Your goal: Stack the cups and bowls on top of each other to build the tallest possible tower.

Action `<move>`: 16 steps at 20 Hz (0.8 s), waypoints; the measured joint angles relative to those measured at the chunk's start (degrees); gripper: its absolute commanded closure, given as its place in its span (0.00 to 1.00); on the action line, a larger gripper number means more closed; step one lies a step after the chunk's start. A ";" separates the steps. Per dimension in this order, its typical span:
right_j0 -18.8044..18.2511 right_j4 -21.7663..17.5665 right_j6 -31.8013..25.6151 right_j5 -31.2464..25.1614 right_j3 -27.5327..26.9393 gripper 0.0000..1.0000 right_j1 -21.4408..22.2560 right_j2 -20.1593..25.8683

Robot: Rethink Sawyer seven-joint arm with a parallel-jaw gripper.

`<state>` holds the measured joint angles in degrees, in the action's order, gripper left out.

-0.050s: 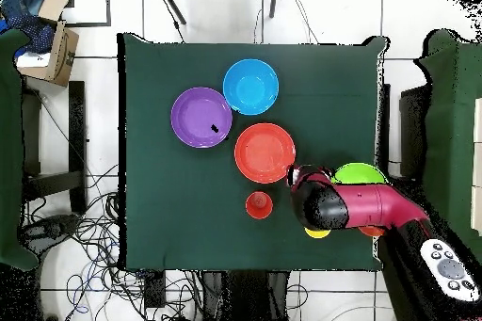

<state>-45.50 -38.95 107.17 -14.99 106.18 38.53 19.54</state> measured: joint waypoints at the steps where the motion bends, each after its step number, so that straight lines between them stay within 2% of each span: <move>1: 0.19 -0.04 0.00 0.61 -0.25 0.00 -0.60 -0.61; 16: 3.74 0.00 0.00 6.35 -3.26 0.00 -6.94 -7.32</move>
<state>-41.76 -38.95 107.17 -8.64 102.91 31.59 12.22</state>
